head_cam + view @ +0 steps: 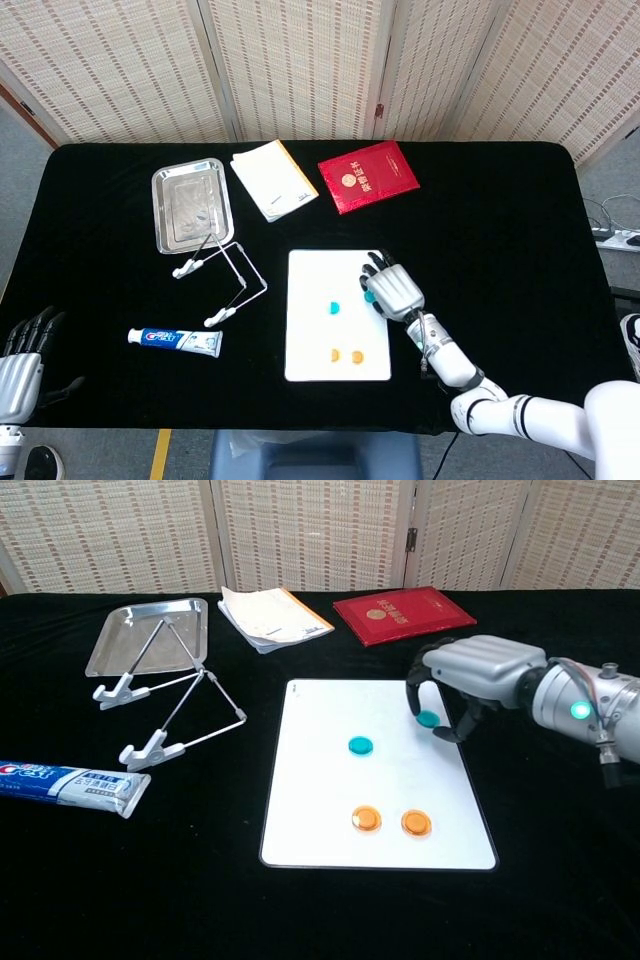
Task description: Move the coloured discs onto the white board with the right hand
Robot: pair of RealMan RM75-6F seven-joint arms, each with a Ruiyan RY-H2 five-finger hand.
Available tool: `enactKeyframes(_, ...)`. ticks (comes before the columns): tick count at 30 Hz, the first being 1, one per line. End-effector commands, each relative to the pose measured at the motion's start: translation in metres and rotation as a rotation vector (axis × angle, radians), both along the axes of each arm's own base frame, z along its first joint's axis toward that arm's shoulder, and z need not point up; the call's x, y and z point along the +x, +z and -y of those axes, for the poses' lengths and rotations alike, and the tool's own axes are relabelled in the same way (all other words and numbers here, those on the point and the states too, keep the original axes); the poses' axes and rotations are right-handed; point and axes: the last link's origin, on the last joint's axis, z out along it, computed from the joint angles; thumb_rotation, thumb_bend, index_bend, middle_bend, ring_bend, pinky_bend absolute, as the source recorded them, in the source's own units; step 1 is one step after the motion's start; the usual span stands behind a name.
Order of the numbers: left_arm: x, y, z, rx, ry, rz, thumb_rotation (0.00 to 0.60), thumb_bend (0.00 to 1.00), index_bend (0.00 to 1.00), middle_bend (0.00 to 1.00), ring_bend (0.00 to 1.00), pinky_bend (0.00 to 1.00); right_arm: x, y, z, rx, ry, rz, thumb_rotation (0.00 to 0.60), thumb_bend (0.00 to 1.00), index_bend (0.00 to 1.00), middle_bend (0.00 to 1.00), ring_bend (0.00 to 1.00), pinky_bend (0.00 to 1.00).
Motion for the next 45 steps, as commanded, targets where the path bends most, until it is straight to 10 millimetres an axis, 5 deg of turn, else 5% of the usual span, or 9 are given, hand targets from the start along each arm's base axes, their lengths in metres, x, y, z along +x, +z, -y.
enactKeyframes(1, -0.001, 0.0, 0.001, 0.0, 0.004, 0.0, 0.6, 0.2, 0.03, 0.02, 0.07, 0.0, 0.014, -0.012, -0.005, 0.028, 0.031, -0.005, 0.6, 0.43, 0.53, 0.27, 0.07, 0.0)
enactKeyframes(18, -0.007, 0.0, 0.003, 0.002, 0.012, 0.005, 0.6, 0.2, 0.03, 0.02, 0.07, 0.0, 0.022, -0.025, -0.006, 0.031, 0.046, -0.043, 0.6, 0.43, 0.52, 0.26, 0.07, 0.0)
enactKeyframes(31, -0.007, -0.001, 0.002, 0.001, 0.012, 0.005, 0.6, 0.2, 0.02, 0.02, 0.07, 0.0, 0.018, -0.018, -0.006, 0.026, 0.041, -0.019, 0.6, 0.43, 0.26, 0.23, 0.06, 0.0)
enactKeyframes(38, -0.006, 0.0, -0.001, 0.006, 0.005, 0.008, 0.6, 0.2, 0.02, 0.02, 0.07, 0.0, 0.002, 0.029, -0.005, -0.115, -0.016, 0.114, 0.6, 0.43, 0.26, 0.21, 0.07, 0.0)
enactKeyframes(45, -0.001, -0.002, -0.005, 0.005, -0.014, 0.011, 0.6, 0.2, 0.02, 0.02, 0.07, 0.0, -0.046, 0.097, -0.033, -0.268, -0.083, 0.184, 0.6, 0.43, 0.24, 0.14, 0.04, 0.0)
